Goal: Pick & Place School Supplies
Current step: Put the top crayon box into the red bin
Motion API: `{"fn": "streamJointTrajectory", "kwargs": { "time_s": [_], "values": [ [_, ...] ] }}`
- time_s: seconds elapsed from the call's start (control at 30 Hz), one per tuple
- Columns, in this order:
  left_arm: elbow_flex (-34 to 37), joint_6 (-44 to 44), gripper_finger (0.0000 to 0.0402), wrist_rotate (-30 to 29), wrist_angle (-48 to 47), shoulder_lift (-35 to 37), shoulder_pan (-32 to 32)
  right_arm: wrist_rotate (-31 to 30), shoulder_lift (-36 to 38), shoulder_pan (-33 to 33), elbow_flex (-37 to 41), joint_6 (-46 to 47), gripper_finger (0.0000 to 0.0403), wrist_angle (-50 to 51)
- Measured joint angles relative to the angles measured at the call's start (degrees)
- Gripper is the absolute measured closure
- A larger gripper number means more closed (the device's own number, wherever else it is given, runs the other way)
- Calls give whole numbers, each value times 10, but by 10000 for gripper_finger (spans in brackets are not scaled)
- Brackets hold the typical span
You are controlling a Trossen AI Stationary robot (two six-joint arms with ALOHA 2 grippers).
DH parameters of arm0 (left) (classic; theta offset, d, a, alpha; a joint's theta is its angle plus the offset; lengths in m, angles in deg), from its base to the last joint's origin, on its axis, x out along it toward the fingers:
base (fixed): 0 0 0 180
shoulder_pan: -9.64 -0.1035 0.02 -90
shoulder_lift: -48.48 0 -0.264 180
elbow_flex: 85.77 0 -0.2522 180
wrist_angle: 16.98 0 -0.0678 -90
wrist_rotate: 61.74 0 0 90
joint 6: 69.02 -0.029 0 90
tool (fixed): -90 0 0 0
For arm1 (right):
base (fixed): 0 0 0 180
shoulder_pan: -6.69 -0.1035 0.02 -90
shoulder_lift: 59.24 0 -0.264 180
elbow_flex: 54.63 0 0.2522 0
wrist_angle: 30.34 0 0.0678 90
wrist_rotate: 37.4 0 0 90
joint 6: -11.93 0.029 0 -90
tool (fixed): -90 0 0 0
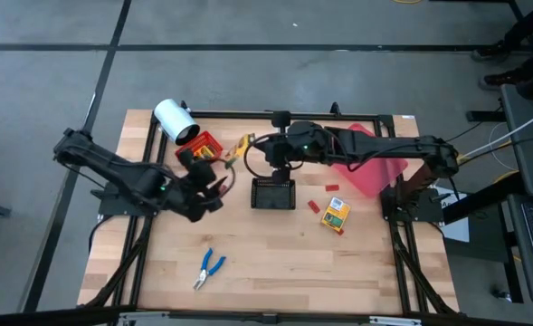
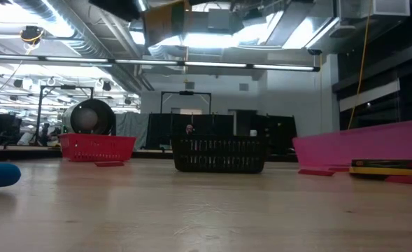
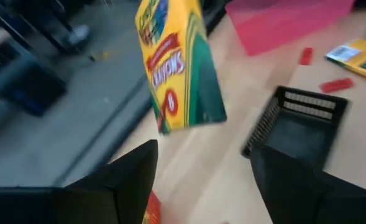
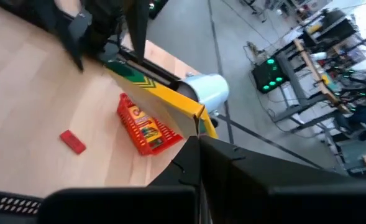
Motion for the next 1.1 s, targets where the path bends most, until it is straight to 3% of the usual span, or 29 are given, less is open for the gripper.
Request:
{"fn": "streamJointTrajectory", "kwargs": {
  "time_s": [0.13, 0.3, 0.57, 0.7, 0.83, 0.97, 1.1],
  "values": [
    [-22, -60, 149, -20, 48, -18, -15, -6, 1, -3, 0, 14, 403, 4],
    [-36, -133, 157, -4, 114, -24, -43, -7, 2, -17, 0, 11, 403, -4],
    [-37, -127, 176, 6, 132, -24, -88, -21, 2, -33, 0, 2, 403, -35],
    [-37, -100, 240, -9, 133, -21, -96, -25, 2, -40, 0, -2, 403, -40],
    [-37, -76, 364, 14, 137, -21, -101, -28, 2, -45, -8, -7, 403, -43],
    [-38, -65, 374, 18, 147, -19, -98, -15, 2, -51, -23, -18, 398, -55],
    [-36, -52, 374, 7, 114, -10, -98, -35, 5, -53, -50, -10, 360, -80]
  ]
}}
